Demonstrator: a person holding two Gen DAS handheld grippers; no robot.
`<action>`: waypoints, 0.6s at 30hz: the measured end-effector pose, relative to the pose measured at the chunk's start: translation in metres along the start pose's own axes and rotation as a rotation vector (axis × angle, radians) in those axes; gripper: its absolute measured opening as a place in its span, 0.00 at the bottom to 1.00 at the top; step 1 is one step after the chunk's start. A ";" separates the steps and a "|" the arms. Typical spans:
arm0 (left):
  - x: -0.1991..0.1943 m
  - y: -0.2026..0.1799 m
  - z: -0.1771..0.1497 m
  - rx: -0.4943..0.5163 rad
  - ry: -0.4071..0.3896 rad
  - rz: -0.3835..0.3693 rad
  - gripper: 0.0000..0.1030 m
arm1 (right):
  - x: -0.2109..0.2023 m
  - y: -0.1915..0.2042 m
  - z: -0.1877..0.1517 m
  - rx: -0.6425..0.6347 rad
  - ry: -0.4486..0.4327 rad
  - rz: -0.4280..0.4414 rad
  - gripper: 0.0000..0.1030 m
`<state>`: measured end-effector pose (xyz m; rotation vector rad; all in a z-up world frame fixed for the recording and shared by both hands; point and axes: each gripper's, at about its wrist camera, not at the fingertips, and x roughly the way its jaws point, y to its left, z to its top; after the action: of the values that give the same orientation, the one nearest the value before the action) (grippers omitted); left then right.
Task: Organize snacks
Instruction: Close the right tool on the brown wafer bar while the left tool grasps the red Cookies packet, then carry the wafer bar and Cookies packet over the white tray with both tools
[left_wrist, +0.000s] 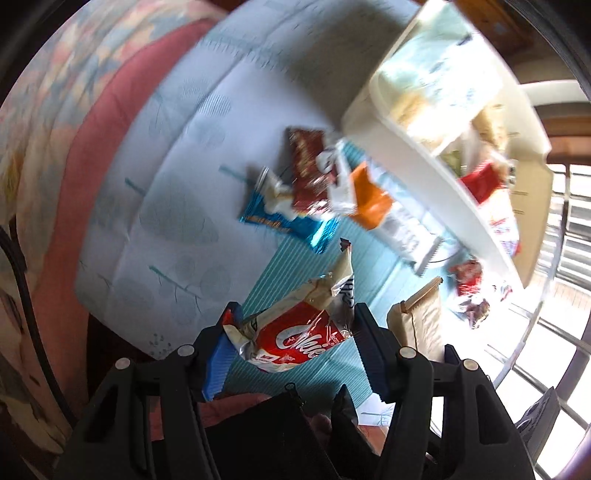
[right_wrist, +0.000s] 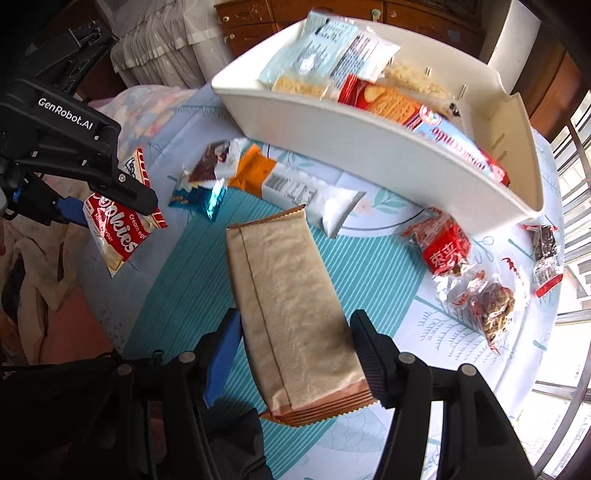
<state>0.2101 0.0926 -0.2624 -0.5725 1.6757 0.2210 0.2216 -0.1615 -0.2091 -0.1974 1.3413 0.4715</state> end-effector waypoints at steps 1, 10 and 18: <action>-0.004 -0.006 0.000 0.013 -0.015 -0.006 0.57 | -0.011 0.004 -0.005 0.001 -0.014 0.005 0.59; -0.056 -0.035 0.005 0.134 -0.172 -0.106 0.57 | -0.076 0.001 0.015 0.025 -0.169 0.049 0.59; -0.068 -0.062 0.011 0.219 -0.340 -0.197 0.57 | -0.099 -0.012 0.035 0.077 -0.308 0.048 0.59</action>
<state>0.2555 0.0609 -0.1878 -0.4993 1.2848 -0.0100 0.2431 -0.1792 -0.1075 -0.0265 1.0622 0.4690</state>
